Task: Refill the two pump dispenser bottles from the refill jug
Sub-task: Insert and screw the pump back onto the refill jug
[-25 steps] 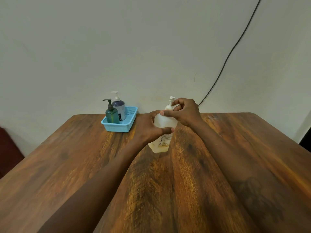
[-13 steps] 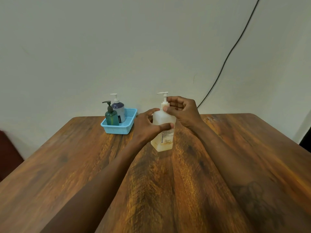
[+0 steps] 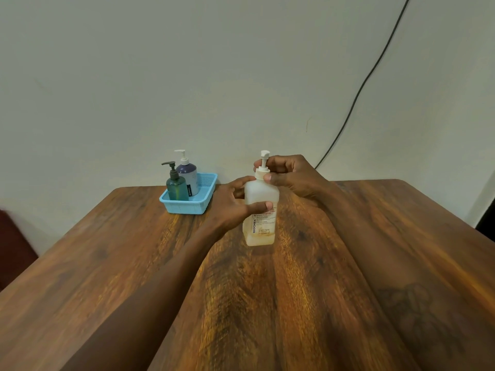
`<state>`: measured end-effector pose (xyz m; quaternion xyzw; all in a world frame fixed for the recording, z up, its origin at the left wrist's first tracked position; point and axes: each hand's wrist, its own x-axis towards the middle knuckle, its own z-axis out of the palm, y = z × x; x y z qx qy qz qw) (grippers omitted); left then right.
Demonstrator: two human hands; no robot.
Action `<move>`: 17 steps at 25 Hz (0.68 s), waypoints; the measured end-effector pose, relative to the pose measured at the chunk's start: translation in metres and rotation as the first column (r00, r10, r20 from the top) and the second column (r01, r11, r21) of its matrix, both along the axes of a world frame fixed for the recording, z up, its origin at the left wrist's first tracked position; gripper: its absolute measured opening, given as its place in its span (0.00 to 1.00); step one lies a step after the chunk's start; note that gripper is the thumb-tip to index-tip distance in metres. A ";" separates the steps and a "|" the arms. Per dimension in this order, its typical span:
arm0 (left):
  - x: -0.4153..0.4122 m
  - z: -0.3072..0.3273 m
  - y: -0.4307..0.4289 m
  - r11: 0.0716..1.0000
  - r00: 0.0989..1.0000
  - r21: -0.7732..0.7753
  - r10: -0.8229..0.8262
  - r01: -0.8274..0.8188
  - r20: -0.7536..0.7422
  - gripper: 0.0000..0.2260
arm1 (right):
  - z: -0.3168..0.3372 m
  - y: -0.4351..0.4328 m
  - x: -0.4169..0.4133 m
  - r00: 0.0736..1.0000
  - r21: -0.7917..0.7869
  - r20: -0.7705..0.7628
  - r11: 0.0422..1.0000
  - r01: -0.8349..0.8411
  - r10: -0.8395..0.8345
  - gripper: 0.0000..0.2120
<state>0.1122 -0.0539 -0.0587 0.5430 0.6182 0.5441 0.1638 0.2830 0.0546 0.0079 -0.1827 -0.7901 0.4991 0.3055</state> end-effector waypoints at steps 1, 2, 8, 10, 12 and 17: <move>0.000 0.001 0.001 1.000 1.000 0.005 0.003 -0.003 -0.002 0.31 | 0.001 0.001 0.000 1.000 0.009 0.002 1.000 -0.010 0.010 0.16; 0.001 0.003 0.000 1.000 1.000 0.012 0.008 -0.008 0.010 0.31 | 0.002 0.000 0.000 1.000 0.011 -0.007 1.000 -0.012 0.012 0.17; 0.010 0.013 -0.002 0.995 0.989 0.065 0.089 -0.081 -0.117 0.24 | 0.007 -0.002 -0.003 0.948 0.235 0.004 0.922 0.308 -0.317 0.21; 0.014 0.017 -0.003 0.993 0.982 0.086 0.099 -0.086 -0.163 0.23 | 0.003 -0.005 -0.006 0.901 0.274 0.001 0.866 0.417 -0.434 0.25; 0.016 0.018 -0.001 0.992 0.977 0.091 0.100 -0.084 -0.186 0.24 | 0.000 -0.007 -0.008 0.885 0.246 -0.014 0.856 0.454 -0.465 0.28; 0.009 0.019 0.004 0.993 0.988 0.042 0.111 -0.107 -0.106 0.29 | 0.001 -0.006 -0.003 0.978 -0.078 -0.048 0.976 0.201 -0.205 0.20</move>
